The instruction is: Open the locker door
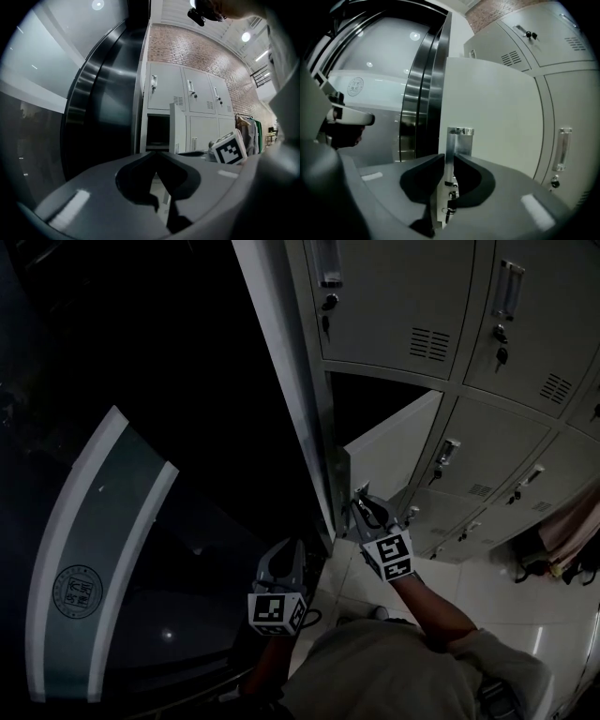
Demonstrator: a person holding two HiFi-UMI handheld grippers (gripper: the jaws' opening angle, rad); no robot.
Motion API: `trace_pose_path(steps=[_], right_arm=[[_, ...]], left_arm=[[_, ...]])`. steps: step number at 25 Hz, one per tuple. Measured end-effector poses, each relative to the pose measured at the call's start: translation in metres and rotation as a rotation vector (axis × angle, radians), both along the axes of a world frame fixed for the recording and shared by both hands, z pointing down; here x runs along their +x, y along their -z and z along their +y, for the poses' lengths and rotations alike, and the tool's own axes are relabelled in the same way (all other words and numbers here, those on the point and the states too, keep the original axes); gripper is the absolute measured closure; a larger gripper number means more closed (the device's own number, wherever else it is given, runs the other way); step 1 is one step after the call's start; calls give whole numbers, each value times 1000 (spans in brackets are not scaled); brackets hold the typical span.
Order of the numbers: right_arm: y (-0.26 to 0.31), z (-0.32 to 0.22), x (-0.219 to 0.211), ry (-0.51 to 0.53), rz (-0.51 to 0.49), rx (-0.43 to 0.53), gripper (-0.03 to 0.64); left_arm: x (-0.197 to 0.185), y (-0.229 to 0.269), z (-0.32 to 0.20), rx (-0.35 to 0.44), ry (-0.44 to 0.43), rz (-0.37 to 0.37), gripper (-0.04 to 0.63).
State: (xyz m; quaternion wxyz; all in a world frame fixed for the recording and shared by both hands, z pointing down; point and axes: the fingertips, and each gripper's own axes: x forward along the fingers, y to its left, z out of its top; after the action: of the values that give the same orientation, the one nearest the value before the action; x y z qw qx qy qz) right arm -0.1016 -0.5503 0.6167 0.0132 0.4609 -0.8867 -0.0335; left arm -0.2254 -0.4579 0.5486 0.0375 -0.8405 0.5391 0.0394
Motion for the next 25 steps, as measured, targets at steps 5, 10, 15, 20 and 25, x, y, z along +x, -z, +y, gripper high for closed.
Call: trace_pose_path(steps=[5, 10, 15, 20, 25], right_arm=[[5, 42, 36, -7, 9, 73, 561], [3, 71, 68, -63, -4, 76, 617], [3, 79, 97, -108, -35, 45, 617], [6, 86, 111, -131, -44, 41, 617], [14, 93, 121, -177, -66, 31, 617]], left_arm=[[20, 3, -3, 15, -43, -16, 537], [38, 1, -2, 3, -68, -12, 537], [57, -1, 0, -5, -98, -13, 537], [69, -1, 3, -5, -115, -18, 537], [73, 4, 7, -4, -122, -21, 537]])
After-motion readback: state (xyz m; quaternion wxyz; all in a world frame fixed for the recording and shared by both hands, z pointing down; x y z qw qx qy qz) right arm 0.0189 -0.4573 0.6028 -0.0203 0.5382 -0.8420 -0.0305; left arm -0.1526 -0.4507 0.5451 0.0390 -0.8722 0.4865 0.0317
